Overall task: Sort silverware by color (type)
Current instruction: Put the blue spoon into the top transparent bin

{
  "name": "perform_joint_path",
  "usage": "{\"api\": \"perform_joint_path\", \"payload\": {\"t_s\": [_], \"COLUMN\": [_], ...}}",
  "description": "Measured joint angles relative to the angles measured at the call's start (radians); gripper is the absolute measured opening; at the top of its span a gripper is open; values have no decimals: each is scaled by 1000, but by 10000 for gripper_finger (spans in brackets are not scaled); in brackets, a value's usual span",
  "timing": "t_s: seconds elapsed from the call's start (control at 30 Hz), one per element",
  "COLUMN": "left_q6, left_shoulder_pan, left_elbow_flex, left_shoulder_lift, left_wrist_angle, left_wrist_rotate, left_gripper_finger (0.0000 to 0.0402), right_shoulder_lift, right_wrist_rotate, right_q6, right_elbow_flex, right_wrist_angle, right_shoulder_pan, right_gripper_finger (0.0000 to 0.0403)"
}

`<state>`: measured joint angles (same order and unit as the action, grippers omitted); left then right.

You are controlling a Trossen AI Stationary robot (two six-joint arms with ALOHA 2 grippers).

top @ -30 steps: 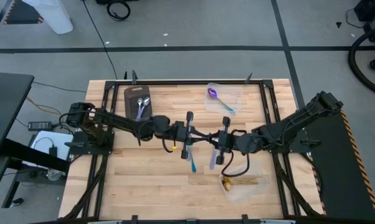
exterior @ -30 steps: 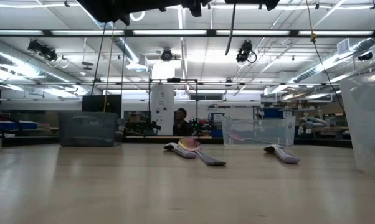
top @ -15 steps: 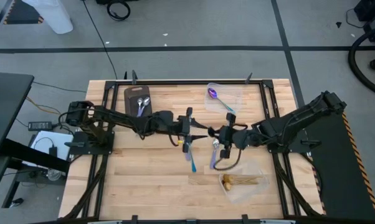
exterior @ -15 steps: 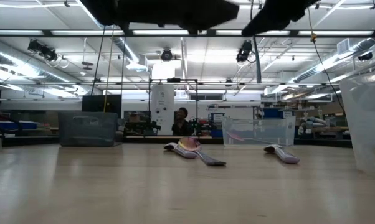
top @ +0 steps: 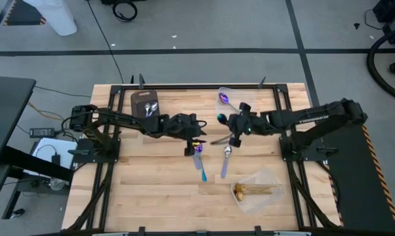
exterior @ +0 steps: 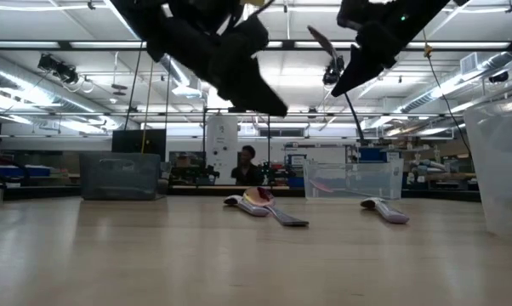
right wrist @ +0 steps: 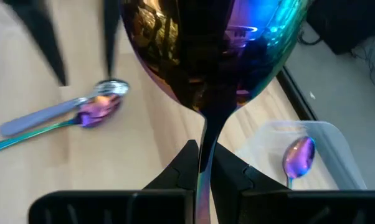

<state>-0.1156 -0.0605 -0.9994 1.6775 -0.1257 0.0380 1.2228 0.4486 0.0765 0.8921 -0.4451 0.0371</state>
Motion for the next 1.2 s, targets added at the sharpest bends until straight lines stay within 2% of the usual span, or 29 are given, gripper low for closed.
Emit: {"api": "perform_joint_path", "payload": {"t_s": [0.17,0.3,0.67,0.83,1.1,1.2], "left_q6": [6,31,27,29,34,34], "left_shoulder_pan": [1,1,2,2,2,2], "left_elbow_flex": [1,1,1,1,1,1], "left_shoulder_lift": [0,0,0,0,0,0], "left_wrist_angle": [108,105,84,84,91,95], "left_wrist_rotate": [1,3,3,3,3,3], "left_gripper_finger": [160,160,160,160,160,160], "right_shoulder_lift": [0,1,7,46,139,173], "right_wrist_rotate": [-80,-130,-180,-255,-274,-318], "right_q6": [-28,-33,-170,-185,-192,-164], "right_elbow_flex": [4,26,24,-10,-25,-25], "right_wrist_angle": [-10,-47,-66,-67,-65,-65], "right_shoulder_pan": [-116,-202,-430,-543,-631,-652], "right_gripper_finger": [33,33,34,34,34,34]}}
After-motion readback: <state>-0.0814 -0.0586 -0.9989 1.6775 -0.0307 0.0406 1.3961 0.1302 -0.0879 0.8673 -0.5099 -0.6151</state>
